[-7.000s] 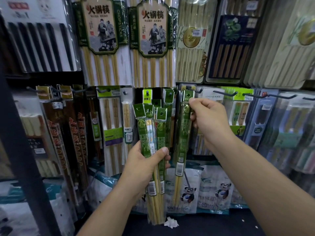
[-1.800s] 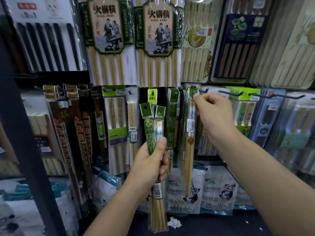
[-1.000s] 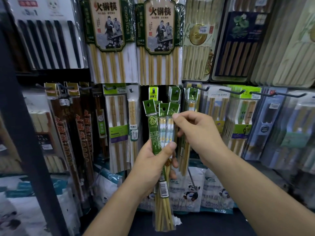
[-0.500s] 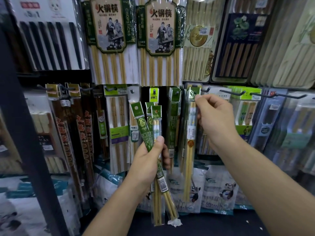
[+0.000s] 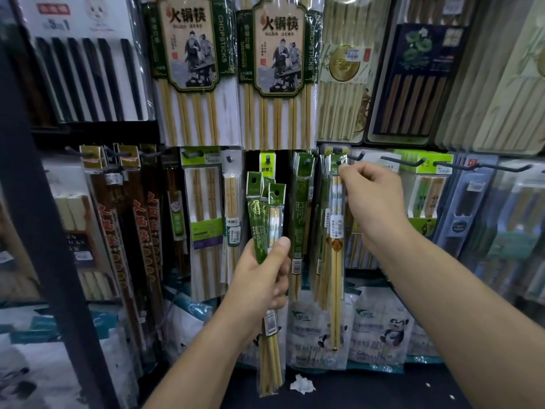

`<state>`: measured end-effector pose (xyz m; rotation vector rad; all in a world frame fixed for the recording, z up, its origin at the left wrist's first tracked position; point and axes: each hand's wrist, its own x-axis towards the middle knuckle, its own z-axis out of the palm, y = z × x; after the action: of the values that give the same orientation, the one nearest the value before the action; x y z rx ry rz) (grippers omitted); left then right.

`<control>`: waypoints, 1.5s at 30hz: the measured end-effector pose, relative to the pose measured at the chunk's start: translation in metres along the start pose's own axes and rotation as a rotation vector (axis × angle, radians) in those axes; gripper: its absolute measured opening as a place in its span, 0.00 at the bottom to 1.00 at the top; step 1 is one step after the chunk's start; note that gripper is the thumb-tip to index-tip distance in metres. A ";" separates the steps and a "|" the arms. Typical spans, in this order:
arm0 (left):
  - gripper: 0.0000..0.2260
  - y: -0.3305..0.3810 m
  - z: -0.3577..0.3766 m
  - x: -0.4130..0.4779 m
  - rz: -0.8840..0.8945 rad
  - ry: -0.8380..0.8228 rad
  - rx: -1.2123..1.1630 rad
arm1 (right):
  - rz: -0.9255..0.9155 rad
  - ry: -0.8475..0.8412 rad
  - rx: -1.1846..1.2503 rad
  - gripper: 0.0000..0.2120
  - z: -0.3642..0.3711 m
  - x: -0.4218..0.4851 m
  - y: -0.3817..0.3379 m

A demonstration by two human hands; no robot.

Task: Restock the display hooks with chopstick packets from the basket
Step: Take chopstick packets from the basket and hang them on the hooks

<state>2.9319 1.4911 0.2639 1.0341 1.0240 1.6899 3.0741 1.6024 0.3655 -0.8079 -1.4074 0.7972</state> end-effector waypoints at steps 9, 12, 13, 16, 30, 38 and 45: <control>0.07 -0.004 0.001 0.001 0.078 -0.005 -0.034 | -0.027 0.066 -0.091 0.12 -0.006 -0.009 0.011; 0.09 -0.001 0.006 -0.001 0.142 -0.025 -0.027 | -0.073 0.024 -0.130 0.14 -0.006 -0.024 0.010; 0.06 -0.001 0.007 -0.001 0.156 -0.039 -0.036 | -0.081 -0.024 -0.132 0.13 -0.004 -0.030 0.008; 0.04 -0.001 0.011 -0.002 0.174 -0.073 -0.049 | -0.054 -0.188 -0.099 0.08 0.002 -0.045 0.003; 0.05 -0.001 0.013 -0.004 0.138 -0.097 -0.078 | 0.038 -0.240 0.101 0.08 0.011 -0.051 0.000; 0.11 -0.005 0.008 0.002 0.114 0.027 -0.067 | 0.058 -0.004 0.153 0.13 0.000 -0.021 -0.012; 0.08 -0.005 0.007 0.002 0.103 0.014 -0.009 | -0.033 0.052 0.053 0.14 0.001 -0.008 -0.004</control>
<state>2.9391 1.4954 0.2620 1.0873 0.9860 1.7852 3.0729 1.5936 0.3649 -0.7580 -1.3450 0.7794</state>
